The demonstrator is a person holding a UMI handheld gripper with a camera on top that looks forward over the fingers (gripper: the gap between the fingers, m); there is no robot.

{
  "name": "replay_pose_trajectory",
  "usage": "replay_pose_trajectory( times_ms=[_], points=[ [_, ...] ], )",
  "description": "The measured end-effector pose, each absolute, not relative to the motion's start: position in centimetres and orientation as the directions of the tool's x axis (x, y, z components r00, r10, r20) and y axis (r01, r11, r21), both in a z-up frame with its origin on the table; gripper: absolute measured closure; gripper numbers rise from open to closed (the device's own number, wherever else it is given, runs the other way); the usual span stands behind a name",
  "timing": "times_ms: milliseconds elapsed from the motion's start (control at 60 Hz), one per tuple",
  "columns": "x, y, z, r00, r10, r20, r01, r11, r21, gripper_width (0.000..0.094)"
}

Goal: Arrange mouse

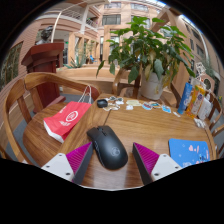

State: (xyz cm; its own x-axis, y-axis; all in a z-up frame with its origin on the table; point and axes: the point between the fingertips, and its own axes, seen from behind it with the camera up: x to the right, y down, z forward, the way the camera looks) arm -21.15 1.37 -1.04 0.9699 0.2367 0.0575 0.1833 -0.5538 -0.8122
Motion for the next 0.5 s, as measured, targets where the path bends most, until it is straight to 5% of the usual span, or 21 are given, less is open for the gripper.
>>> replay_pose_trajectory(
  times_ms=[183,300,500],
  points=[
    [-21.3,4.6,-1.3,0.979,0.203,0.015,0.132,-0.576,-0.807,0.0160],
    [-21.6,5.9,-1.3,0.981,0.192,0.012,0.122,-0.576,-0.808,0.0430],
    [-21.3,5.9,-1.3,0.986,0.165,0.019,0.115,-0.595,-0.795,0.0563]
  ],
)
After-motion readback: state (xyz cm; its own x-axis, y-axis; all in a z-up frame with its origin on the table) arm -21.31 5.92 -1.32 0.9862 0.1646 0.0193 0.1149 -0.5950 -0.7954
